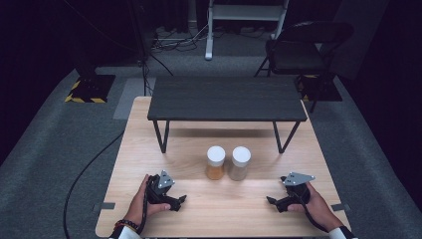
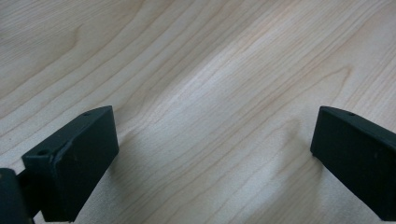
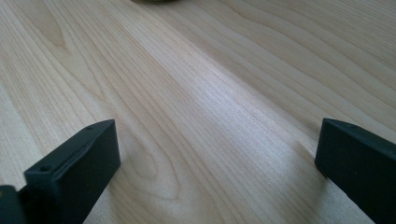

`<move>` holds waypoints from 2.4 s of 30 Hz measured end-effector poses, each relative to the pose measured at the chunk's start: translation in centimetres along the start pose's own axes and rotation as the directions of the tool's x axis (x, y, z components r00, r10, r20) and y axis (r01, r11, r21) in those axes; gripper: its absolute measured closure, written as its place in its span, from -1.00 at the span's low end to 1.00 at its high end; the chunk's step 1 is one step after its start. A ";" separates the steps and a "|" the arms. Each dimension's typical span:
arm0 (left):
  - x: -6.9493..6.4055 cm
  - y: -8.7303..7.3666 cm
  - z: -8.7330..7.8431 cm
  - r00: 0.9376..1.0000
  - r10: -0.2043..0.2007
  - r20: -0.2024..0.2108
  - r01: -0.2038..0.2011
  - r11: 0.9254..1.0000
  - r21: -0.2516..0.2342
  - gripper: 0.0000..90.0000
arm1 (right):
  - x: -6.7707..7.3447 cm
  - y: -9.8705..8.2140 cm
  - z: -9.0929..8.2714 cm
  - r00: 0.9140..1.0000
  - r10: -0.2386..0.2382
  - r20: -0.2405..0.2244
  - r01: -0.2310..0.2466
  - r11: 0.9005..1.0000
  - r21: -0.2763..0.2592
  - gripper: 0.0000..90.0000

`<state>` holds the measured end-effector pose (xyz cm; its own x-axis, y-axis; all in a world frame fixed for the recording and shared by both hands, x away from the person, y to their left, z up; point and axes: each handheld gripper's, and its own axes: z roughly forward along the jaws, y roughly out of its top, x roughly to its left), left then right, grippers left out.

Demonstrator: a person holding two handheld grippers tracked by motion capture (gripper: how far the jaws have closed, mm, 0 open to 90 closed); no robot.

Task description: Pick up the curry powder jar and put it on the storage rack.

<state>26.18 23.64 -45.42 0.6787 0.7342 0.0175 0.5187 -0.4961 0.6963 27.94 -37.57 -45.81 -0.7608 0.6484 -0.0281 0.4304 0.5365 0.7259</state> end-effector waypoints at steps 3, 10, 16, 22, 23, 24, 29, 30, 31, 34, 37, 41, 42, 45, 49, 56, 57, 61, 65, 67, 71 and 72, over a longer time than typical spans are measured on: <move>0.0 0.3 0.0 1.000 0.005 0.009 -0.005 1.000 -0.001 -0.95 | 0.0 0.0 0.0 1.000 0.001 0.000 -0.001 1.000 0.000 -1.00; -0.2 0.9 -0.5 1.000 0.012 0.025 -0.011 0.999 -0.048 -0.96 | 0.0 0.0 0.0 1.000 0.001 0.001 -0.001 1.000 0.000 -1.00; -0.2 1.6 -1.2 0.999 0.022 0.034 -0.019 0.996 -0.091 -0.96 | 0.0 0.0 0.0 1.000 0.001 0.001 -0.001 1.000 0.000 -1.00; -0.1 2.5 -1.7 0.999 0.024 0.042 -0.019 0.993 -0.118 -0.96 | 0.0 0.0 0.0 1.000 0.001 0.001 -0.001 1.000 0.000 -1.00; -0.1 2.7 -1.7 0.999 0.025 0.041 -0.020 0.992 -0.121 -0.96 | 0.0 0.0 0.0 1.000 0.001 0.001 -0.001 1.000 0.000 -1.00; -0.2 2.9 -1.7 0.999 0.028 0.041 -0.023 0.992 -0.123 -0.96 | 0.0 0.0 0.0 1.000 0.001 0.001 -0.001 1.000 0.000 -1.00; -0.3 3.5 -1.6 0.998 0.037 0.047 -0.030 0.989 -0.147 -0.96 | 0.0 0.0 0.0 1.000 0.001 0.001 -0.001 1.000 0.000 -1.00; -0.3 3.7 -1.5 0.998 0.037 0.050 -0.029 0.988 -0.151 -0.96 | 0.0 0.0 0.0 1.000 0.001 0.001 -0.001 1.000 0.000 -1.00; -0.3 3.8 -1.5 0.998 0.040 0.052 -0.032 0.988 -0.151 -0.96 | 0.0 0.0 0.0 1.000 0.001 0.001 -0.001 1.000 0.000 -1.00; -0.4 4.2 -1.3 0.997 0.041 0.059 -0.031 0.986 -0.164 -0.96 | 0.0 0.0 0.0 1.000 0.001 0.001 -0.001 1.000 0.000 -1.00; -0.5 4.7 -1.1 0.997 0.050 0.067 -0.038 0.984 -0.171 -0.96 | 0.0 0.0 0.0 1.000 0.001 0.001 -0.001 1.000 0.000 -1.00; -0.7 5.3 -0.9 0.996 0.053 0.071 -0.039 0.982 -0.183 -0.96 | 0.0 0.0 0.0 1.000 0.001 0.001 -0.001 1.000 0.000 -1.00; -0.7 5.4 -0.8 0.996 0.054 0.073 -0.040 0.982 -0.187 -0.96 | 0.0 0.0 0.0 1.000 0.001 0.001 -0.001 1.000 0.000 -1.00; -0.7 5.8 -0.6 0.995 0.058 0.077 -0.042 0.981 -0.191 -0.96 | 0.0 0.0 0.0 1.000 0.001 0.001 -0.001 1.000 0.000 -1.00; -0.8 6.1 -0.3 0.995 0.054 0.080 -0.037 0.978 -0.204 -0.96 | 0.0 0.0 0.0 1.000 0.001 0.001 -0.001 1.000 0.000 -1.00; -0.8 6.8 0.1 0.994 0.062 0.089 -0.042 0.978 -0.206 -0.97 | 0.0 0.0 0.0 1.000 0.001 0.001 -0.001 1.000 0.000 -1.00; -0.8 6.9 0.2 0.994 0.062 0.090 -0.042 0.978 -0.206 -0.97 | 0.0 0.0 0.0 1.000 0.001 0.001 -0.001 1.000 0.000 -1.00; -0.9 7.1 0.6 0.993 0.062 0.096 -0.040 0.976 -0.215 -0.97 | 0.0 0.0 0.0 1.000 0.001 0.001 -0.001 1.000 0.000 -1.00; -1.0 7.5 1.2 0.993 0.064 0.101 -0.041 0.976 -0.214 -0.97 | 0.0 0.0 0.0 1.000 0.001 0.001 -0.001 1.000 0.000 -1.00; -1.0 7.6 1.5 0.992 0.065 0.106 -0.041 0.976 -0.213 -0.97 | 0.0 0.0 0.0 1.000 0.001 0.001 -0.001 1.000 0.000 -1.00; -0.9 7.7 2.1 0.993 0.051 0.110 -0.026 0.976 -0.216 -0.97 | 0.0 0.0 0.0 1.000 0.001 0.001 -0.001 1.000 0.000 -1.00; -0.9 7.8 2.3 0.993 0.051 0.111 -0.025 0.975 -0.219 -0.96 | 0.0 0.0 0.0 1.000 0.001 0.001 -0.001 1.000 0.000 -1.00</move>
<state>30.79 18.09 -41.67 0.7575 0.6523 -0.0269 0.3750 -0.4009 0.8359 27.92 -37.56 -45.81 -0.7600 0.6493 -0.0281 0.4310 0.5359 0.7260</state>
